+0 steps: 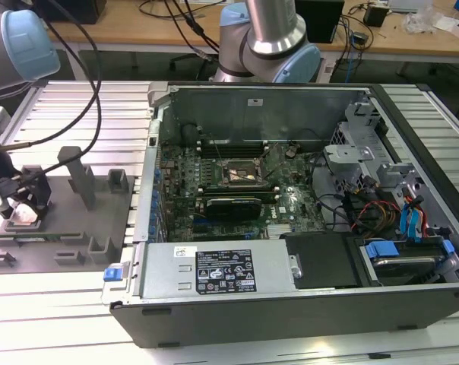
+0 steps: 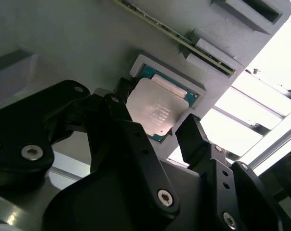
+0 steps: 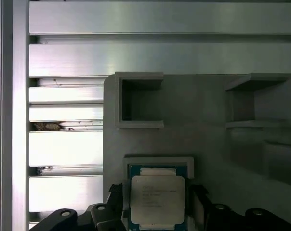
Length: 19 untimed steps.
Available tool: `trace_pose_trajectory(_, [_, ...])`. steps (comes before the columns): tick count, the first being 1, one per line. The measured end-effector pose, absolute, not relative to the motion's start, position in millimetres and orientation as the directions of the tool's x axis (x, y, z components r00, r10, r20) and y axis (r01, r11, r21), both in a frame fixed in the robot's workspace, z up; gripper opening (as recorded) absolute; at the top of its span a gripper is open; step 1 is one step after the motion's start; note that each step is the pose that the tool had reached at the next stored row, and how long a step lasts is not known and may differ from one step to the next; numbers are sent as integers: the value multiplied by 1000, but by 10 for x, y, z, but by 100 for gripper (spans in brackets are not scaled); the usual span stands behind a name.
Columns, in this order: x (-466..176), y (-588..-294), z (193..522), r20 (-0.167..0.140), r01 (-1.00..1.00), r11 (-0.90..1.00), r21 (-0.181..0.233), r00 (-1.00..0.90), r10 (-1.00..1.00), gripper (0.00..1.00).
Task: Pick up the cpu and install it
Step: 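Pick up the cpu and move it towards the insertion slot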
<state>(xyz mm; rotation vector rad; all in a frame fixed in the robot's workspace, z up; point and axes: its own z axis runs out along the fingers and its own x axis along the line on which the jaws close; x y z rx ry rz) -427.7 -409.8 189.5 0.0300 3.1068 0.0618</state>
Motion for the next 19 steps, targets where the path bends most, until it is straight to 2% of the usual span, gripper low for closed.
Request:
trace_pose_trajectory(10, [-4232,-4102,1895,-32,33,999,40,-999,34,66])
trace_pose_trajectory(13, [-4228,-4102,1894,-8,33,999,39,-999,34,66])
trace_pose_trajectory(19, [-4228,-4102,1895,-6,34,999,39,-999,34,66])
